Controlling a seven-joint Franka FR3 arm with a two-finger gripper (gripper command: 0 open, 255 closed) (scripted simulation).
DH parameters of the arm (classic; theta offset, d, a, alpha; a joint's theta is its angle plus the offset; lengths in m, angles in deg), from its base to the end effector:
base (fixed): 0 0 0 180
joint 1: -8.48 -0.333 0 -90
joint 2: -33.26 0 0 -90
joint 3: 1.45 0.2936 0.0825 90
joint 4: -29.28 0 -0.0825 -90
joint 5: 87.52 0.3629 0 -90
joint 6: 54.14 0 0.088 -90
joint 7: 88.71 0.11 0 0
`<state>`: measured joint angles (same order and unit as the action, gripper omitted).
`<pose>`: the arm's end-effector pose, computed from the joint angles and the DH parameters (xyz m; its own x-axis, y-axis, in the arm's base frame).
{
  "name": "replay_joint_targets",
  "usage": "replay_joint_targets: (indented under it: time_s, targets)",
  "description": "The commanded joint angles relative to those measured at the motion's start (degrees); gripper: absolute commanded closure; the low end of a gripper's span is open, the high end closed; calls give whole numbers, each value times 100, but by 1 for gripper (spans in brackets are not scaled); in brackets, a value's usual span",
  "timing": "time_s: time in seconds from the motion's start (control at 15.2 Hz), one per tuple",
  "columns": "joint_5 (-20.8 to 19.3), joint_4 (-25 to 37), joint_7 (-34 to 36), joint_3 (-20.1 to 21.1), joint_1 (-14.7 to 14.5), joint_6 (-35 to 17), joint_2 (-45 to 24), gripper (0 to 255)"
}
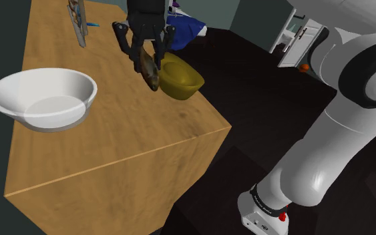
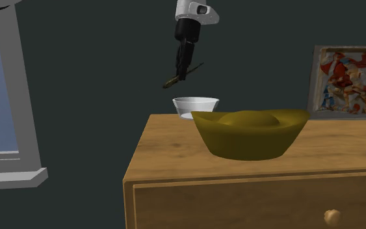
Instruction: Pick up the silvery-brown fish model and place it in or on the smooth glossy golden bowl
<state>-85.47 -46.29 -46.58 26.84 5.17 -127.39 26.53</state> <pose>0.4587 0.2665 0.6301 0.9706 -0.1738 -0.1667 -0.1715 -0.9848 0.0283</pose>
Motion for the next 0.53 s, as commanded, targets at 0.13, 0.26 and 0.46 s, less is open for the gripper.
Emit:
replay_joint_targets:
  time_s: [0.13, 0.26, 0.46]
  targets:
    - [-13, -98, -608, -250, 344, 38, 111, 255]
    - [-39, -99, -894, -372, 504, 69, 128, 255]
    - [-100, -37, -1310, -549, 729, 124, 101, 255]
